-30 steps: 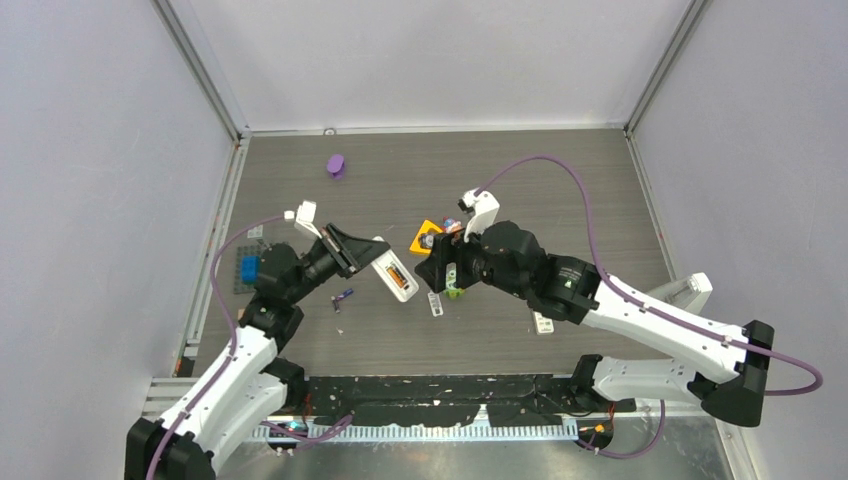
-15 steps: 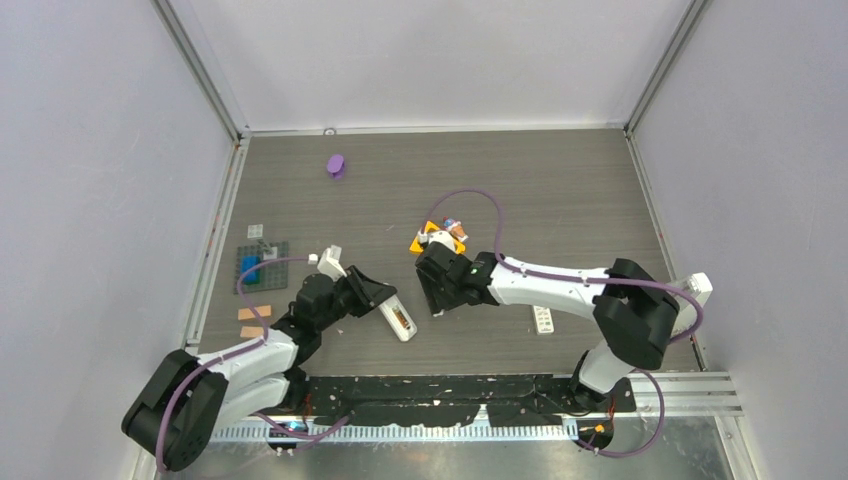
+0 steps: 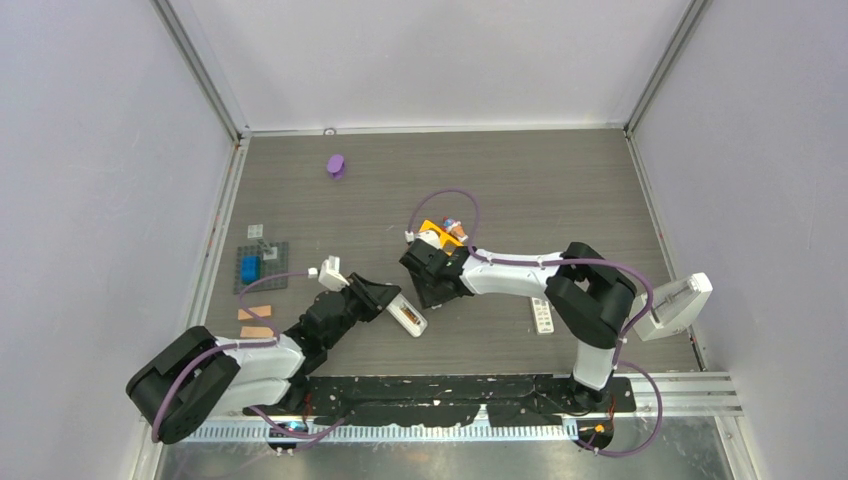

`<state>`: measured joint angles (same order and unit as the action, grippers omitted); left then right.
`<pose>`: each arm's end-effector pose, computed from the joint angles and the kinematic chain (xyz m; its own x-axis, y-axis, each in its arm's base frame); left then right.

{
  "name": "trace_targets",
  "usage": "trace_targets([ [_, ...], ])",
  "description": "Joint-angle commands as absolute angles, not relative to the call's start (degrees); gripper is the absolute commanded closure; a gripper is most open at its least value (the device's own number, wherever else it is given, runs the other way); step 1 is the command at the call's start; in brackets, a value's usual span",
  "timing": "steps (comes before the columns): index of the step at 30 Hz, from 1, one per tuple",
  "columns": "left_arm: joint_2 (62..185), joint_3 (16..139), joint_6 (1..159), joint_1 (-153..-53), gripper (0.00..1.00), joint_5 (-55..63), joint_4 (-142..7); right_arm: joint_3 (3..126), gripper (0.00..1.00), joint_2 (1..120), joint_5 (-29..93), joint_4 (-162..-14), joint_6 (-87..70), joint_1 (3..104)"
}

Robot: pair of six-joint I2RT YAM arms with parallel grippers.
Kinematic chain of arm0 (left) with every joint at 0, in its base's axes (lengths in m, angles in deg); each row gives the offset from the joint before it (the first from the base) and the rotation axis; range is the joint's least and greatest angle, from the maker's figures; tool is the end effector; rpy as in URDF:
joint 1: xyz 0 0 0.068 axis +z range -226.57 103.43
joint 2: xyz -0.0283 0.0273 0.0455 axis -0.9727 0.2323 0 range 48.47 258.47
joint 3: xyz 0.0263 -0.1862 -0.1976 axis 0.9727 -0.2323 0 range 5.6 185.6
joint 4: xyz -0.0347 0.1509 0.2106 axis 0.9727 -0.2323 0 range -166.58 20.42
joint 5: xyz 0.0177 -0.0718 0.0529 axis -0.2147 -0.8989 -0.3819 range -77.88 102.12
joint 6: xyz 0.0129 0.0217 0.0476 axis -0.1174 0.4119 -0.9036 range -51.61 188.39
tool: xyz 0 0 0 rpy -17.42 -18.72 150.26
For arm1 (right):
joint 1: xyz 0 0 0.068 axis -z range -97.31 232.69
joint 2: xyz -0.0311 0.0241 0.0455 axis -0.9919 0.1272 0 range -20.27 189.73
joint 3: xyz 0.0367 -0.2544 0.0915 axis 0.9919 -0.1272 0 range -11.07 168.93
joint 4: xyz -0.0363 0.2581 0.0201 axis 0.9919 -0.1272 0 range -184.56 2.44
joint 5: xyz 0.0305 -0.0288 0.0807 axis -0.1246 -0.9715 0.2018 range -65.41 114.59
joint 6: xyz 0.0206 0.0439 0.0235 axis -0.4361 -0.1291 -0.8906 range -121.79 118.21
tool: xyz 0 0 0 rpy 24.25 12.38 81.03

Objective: Load the batteries into the remote control

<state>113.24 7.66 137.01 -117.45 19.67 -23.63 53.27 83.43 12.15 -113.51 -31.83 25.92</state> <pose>0.1374 -0.1129 0.1307 -0.5951 -0.7059 -0.3843 -0.0012 0.4789 -0.8779 0.2011 0.2931 0.1622 -0.8153 -0.3523 -0.4596 -0.4151 0.9089 0.0396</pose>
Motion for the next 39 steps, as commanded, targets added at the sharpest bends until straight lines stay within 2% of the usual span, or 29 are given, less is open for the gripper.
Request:
trace_targets([
  [1, 113.9, 4.6, 137.7, -120.4, 0.99, 27.7, -19.5, 55.9, 0.59, 85.6, 9.7, -113.4, -31.4, 26.0],
  [2, 113.6, 4.1, 137.5, -120.8, 0.98, 28.2, -19.5, 55.9, 0.63, 85.7, 9.8, -113.4, -31.3, 26.0],
  [5, 113.1, 3.1, 137.8, -121.6, 0.92, 28.8, -19.7, 55.5, 0.83, 85.5, 10.1, -113.1, -31.5, 26.0],
  [7, 113.2, 2.9, 138.0, -122.8, 0.88, 29.3, -19.9, 55.5, 0.90, 85.4, 10.1, -113.1, -31.6, 26.0],
  [9, 113.6, 2.7, 138.4, -124.5, 0.82, 30.9, -20.5, 55.5, 0.93, 84.9, 9.9, -113.0, -31.6, 26.2],
  [13, 113.7, 2.9, 140.8, -127.8, 0.63, 34.7, -24.8, 55.6, 0.94, 83.3, 9.4, -112.8, -32.1, 26.4],
  [17, 111.7, 3.4, 142.7, -129.3, 0.56, 37.4, -30.4, 55.4, 0.94, 81.5, 9.1, -112.5, -32.3, 26.7],
  [19, 109.6, 3.8, 143.5, -129.6, 0.51, 38.6, -33.7, 55.1, 0.93, 80.6, 9.0, -112.5, -32.1, 26.8],
  [21, 107.9, 4.5, 144.1, -129.9, 0.45, 39.8, -37.7, 54.7, 0.87, 80.3, 9.0, -112.3, -31.9, 26.8],
  [25, 107.1, 5.1, 145.4, -130.8, 0.33, 41.2, -41.4, 54.4, 0.62, 80.9, 9.9, -111.2, -30.7, 26.8],
  [29, 107.1, 5.4, 146.1, -130.8, 0.23, 41.1, -43.6, 55.7, 0.49, 82.0, 9.6, -111.4, -29.1, 26.9],
  [33, 105.3, 8.1, 147.0, -130.8, 0.18, 41.2, -50.6, 57.4, 0.43, 84.4, 10.5, -111.5, -27.4, 27.5],
  [39, 99.6, 13.1, 152.4, -130.8, 0.14, 42.1, -72.4, 60.8, 0.44, 88.2, 10.9, -112.5, -25.2, 28.3],
])
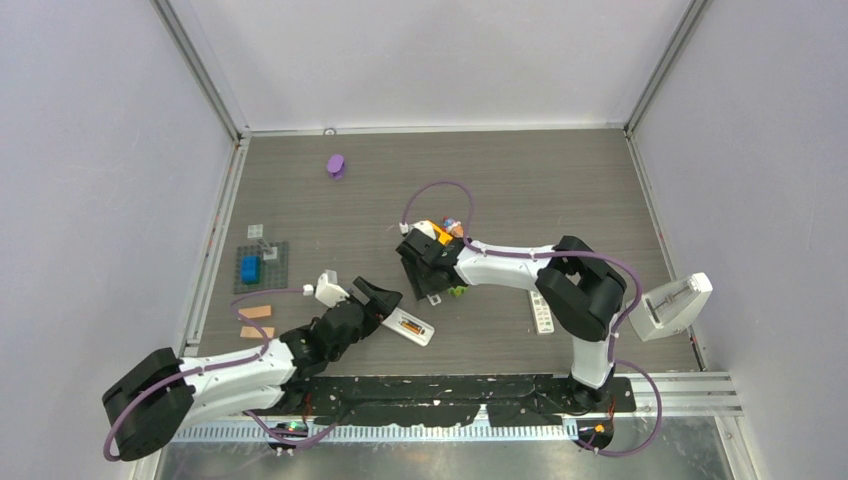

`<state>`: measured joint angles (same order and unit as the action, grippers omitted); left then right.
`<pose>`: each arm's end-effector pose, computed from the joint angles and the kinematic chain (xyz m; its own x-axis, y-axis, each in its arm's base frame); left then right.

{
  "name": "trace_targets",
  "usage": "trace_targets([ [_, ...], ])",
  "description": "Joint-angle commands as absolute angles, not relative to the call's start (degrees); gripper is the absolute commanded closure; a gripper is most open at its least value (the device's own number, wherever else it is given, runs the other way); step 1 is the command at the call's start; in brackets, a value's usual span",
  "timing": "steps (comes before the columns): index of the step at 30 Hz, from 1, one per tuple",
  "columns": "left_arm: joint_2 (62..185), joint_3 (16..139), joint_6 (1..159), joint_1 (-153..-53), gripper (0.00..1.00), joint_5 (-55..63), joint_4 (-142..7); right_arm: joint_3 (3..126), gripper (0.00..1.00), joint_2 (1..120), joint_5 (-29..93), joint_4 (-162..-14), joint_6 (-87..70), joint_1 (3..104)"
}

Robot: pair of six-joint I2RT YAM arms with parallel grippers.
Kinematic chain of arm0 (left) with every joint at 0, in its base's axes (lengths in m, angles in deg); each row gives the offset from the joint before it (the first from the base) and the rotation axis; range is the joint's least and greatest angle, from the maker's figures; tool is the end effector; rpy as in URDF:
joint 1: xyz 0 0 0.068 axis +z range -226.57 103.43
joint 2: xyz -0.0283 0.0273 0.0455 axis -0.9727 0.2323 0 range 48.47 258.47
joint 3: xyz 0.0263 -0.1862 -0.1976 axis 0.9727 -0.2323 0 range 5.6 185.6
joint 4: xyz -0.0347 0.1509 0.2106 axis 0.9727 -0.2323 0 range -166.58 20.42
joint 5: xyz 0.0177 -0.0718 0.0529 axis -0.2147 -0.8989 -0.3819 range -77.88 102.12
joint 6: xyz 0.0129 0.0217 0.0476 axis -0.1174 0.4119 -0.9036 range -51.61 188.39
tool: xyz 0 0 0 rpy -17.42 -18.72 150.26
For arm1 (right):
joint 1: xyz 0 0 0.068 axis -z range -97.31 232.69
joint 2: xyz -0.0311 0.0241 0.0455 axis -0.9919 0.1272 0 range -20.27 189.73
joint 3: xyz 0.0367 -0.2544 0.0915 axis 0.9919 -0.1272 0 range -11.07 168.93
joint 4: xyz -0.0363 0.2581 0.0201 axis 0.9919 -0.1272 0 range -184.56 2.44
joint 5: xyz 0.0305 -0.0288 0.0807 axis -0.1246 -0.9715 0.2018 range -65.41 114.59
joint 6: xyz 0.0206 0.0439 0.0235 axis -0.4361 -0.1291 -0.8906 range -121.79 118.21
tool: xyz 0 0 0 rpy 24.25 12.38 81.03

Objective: Load the batteries into the remote control

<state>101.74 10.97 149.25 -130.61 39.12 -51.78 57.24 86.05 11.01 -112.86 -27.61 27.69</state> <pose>0.1083 -0.1220 0.1306 -0.5311 -0.7660 -0.3622 -0.2129 0.5343 -0.8180 0.2207 0.3007 0.1663 -0.7818 -0.3783 -0.4957 -0.4390 0.8984 0.0067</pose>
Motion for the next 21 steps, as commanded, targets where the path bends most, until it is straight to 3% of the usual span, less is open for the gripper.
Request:
trace_targets([
  [1, 98.8, 13.4, 153.4, -130.8, 0.13, 41.9, -74.8, 61.1, 0.46, 88.9, 11.0, -112.7, -24.9, 28.4],
  [9, 93.2, 15.4, 157.0, -130.8, 0.11, 41.8, -88.9, 60.6, 0.70, 88.8, 11.1, -113.5, -26.5, 29.4],
  [15, 86.2, 15.8, 152.6, -130.8, 0.11, 44.5, -89.7, 60.4, 0.72, 85.5, 10.1, -112.4, -27.3, 29.7],
  [21, 79.9, 17.1, 135.8, -130.8, 0.16, 44.8, -79.8, 59.4, 0.72, 78.9, 13.7, -111.4, -30.8, 31.8],
])
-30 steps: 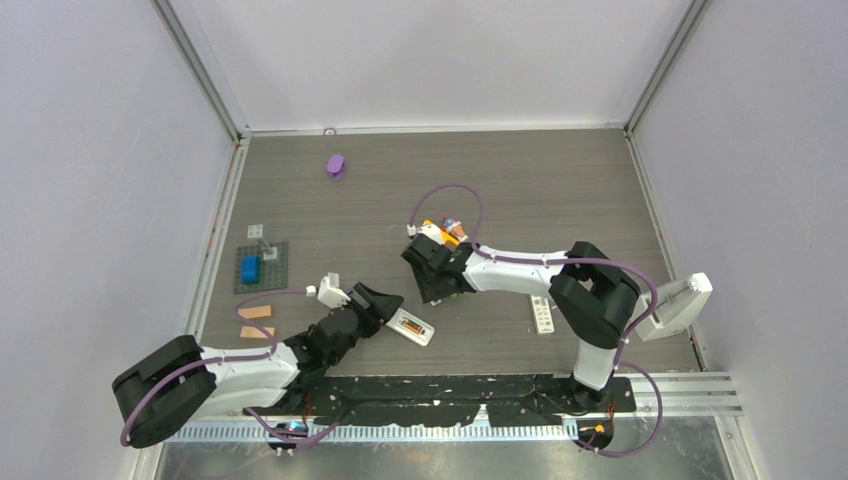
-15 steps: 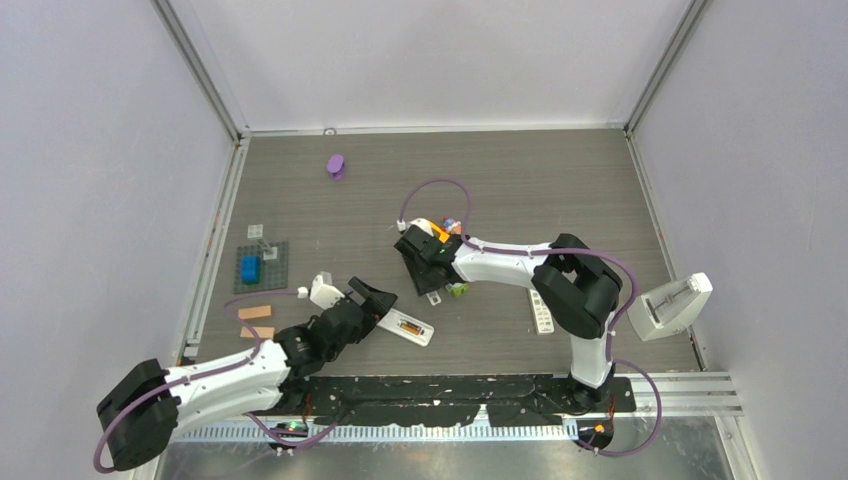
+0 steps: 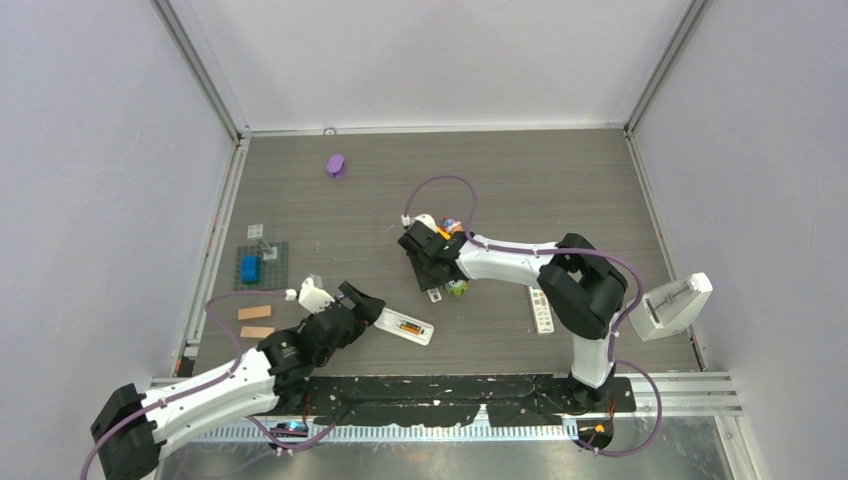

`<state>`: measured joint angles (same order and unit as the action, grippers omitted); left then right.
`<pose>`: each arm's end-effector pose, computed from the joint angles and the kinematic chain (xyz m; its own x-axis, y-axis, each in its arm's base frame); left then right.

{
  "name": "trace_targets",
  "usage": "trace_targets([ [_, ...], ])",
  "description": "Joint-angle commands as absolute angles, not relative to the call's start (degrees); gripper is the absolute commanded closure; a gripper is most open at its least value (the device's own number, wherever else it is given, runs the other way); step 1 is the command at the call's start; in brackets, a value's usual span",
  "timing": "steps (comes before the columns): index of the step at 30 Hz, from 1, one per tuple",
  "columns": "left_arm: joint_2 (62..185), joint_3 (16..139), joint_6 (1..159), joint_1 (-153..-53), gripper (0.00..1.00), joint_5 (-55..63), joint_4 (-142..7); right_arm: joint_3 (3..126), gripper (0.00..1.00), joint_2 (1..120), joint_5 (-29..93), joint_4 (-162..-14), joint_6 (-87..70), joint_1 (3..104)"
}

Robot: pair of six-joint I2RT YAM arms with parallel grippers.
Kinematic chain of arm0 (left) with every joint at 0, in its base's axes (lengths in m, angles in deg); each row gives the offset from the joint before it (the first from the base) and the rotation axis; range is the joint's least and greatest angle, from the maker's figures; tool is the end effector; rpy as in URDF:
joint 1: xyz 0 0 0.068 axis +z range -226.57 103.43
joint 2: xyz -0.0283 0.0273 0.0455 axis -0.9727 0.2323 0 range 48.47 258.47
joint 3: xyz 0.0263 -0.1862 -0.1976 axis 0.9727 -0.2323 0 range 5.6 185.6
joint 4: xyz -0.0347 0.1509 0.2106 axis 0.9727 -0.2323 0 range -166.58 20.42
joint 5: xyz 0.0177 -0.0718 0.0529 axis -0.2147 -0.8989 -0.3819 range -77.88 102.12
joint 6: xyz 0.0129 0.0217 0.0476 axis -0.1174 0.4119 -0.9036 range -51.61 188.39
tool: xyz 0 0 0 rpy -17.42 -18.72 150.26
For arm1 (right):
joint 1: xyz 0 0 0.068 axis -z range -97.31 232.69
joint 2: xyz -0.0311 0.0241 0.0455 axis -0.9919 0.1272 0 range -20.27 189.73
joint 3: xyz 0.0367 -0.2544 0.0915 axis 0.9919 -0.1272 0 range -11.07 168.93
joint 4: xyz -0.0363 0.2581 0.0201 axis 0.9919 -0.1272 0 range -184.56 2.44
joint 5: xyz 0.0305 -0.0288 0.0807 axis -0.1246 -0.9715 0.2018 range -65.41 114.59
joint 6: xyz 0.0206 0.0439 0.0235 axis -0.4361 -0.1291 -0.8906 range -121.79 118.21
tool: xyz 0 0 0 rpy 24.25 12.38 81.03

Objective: Load the batteries into the remote control

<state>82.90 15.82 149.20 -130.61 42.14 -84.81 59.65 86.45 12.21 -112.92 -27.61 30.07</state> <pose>0.0914 -0.0958 0.1505 -0.5274 -0.7286 -0.4370 -0.2926 0.6387 -0.7117 0.2377 0.2986 0.1755 -0.7905 -0.3339 -0.5134 -0.4104 0.9111 0.0393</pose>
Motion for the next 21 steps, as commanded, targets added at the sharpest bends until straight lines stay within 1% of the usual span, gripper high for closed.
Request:
trace_targets([
  [1, 79.3, 17.0, 132.4, -130.8, 0.16, 43.9, -76.5, 59.1, 0.72, 76.9, 14.5, -111.2, -32.2, 32.1],
  [5, 78.8, 14.9, 121.9, -130.8, 0.18, 39.6, -59.6, 55.7, 0.72, 70.1, 19.0, -107.9, -38.8, 34.3],
  [8, 81.4, 14.1, 116.2, -130.8, 0.17, 35.9, -49.1, 52.6, 0.72, 66.1, 23.0, -104.4, -44.3, 35.0],
  [13, 89.3, 17.9, 111.6, -130.8, 0.17, 30.0, -42.7, 48.9, 0.73, 61.3, 29.8, -99.3, -55.4, 34.9],
  [16, 93.4, 19.8, 111.1, -130.8, 0.16, 27.1, -39.4, 46.8, 0.74, 58.8, 30.5, -98.0, -60.5, 34.8],
  [21, 97.0, 20.2, 110.9, -130.8, 0.13, 25.8, -34.5, 44.8, 0.75, 56.2, 29.0, -97.6, -63.5, 34.8],
])
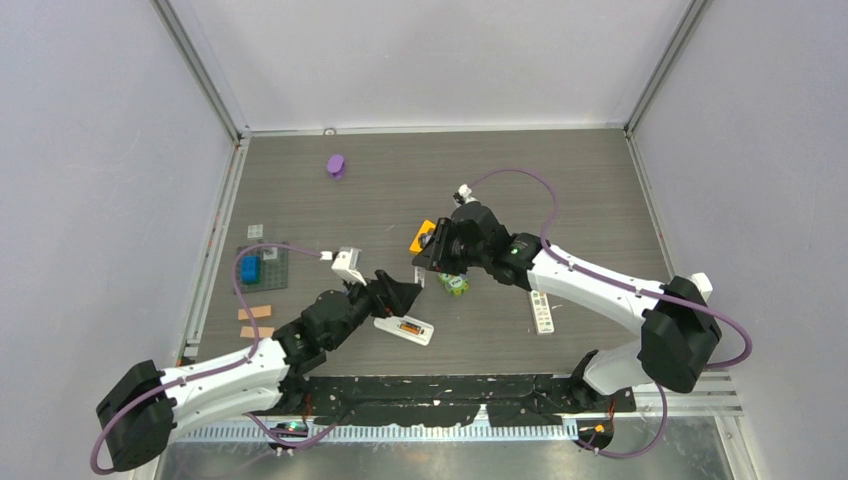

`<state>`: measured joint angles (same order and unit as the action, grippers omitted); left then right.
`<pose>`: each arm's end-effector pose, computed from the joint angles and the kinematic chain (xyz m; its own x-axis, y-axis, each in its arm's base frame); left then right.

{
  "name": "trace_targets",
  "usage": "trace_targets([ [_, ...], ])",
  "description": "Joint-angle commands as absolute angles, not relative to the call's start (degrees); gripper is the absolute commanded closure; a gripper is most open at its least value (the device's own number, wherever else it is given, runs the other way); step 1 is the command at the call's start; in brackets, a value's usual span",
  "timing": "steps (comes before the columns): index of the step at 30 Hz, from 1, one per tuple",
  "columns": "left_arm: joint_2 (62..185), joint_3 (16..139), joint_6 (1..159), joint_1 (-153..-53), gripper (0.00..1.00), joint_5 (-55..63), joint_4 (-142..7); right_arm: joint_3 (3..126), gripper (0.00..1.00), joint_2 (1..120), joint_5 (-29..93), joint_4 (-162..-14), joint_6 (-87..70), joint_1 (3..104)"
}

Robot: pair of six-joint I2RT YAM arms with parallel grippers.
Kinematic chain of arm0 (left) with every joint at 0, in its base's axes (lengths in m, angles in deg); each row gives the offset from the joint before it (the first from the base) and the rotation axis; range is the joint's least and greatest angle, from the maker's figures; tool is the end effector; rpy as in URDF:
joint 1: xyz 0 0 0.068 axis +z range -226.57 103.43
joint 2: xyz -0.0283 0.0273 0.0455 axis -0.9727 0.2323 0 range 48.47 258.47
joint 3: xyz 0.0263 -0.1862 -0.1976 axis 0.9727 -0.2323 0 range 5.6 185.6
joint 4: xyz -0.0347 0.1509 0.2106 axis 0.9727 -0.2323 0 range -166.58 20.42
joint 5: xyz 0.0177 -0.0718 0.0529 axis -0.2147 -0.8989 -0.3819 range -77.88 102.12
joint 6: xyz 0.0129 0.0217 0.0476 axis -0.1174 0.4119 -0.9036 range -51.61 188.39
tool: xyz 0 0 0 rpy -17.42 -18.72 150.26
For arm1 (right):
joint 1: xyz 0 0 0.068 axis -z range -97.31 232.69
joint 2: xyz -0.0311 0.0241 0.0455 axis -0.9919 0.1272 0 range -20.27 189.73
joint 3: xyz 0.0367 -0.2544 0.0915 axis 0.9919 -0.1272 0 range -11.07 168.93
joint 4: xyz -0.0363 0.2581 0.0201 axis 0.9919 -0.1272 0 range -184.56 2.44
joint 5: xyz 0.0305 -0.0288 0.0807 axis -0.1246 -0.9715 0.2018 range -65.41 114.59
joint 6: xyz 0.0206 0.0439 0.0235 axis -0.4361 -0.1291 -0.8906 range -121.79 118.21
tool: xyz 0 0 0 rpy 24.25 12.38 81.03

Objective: Load the batteries into the remote control

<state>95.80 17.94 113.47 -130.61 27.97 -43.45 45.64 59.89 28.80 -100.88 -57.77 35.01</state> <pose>0.1153 -0.1426 0.1997 -0.5031 -0.4667 -0.7274 0.3738 0.6414 -0.6700 0.2076 0.2319 0.2657 -0.8695 0.2729 -0.4117 -0.1006 0.7183 0.6885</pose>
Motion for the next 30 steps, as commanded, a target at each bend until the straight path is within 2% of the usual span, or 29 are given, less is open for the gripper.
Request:
trace_targets([
  [1, 97.2, 20.0, 111.0, -130.8, 0.12, 25.6, -33.6, 44.8, 0.75, 56.0, 28.5, -97.8, -63.7, 34.8],
  [5, 99.1, 20.9, 113.1, -130.8, 0.14, 26.6, -34.5, 43.9, 0.75, 55.9, 29.0, -96.8, -65.0, 34.6],
  [7, 100.4, 22.1, 114.8, -130.8, 0.21, 27.3, -36.2, 43.6, 0.75, 56.0, 28.6, -96.9, -65.9, 34.6],
  [9, 101.1, 22.8, 116.3, -130.8, 0.33, 28.1, -37.6, 43.3, 0.75, 55.5, 27.8, -96.9, -66.1, 34.6],
  [12, 101.4, 23.6, 117.2, -130.8, 0.46, 28.5, -39.9, 43.1, 0.74, 55.2, 27.4, -97.0, -66.0, 34.6],
  [23, 101.2, 24.7, 118.1, -130.8, 0.77, 28.7, -44.0, 42.6, 0.70, 55.6, 28.1, -97.3, -65.6, 34.6],
  [25, 101.3, 24.9, 118.1, -130.7, 0.84, 28.6, -44.6, 42.6, 0.67, 55.6, 28.4, -97.3, -65.4, 34.6],
  [27, 101.3, 25.2, 118.1, -130.7, 0.98, 28.5, -45.4, 42.7, 0.61, 55.7, 29.1, -97.0, -64.6, 34.7],
  [30, 101.5, 25.8, 117.4, -130.6, 1.00, 27.4, -47.1, 41.9, 0.50, 55.9, 32.0, -94.9, -62.6, 35.5],
])
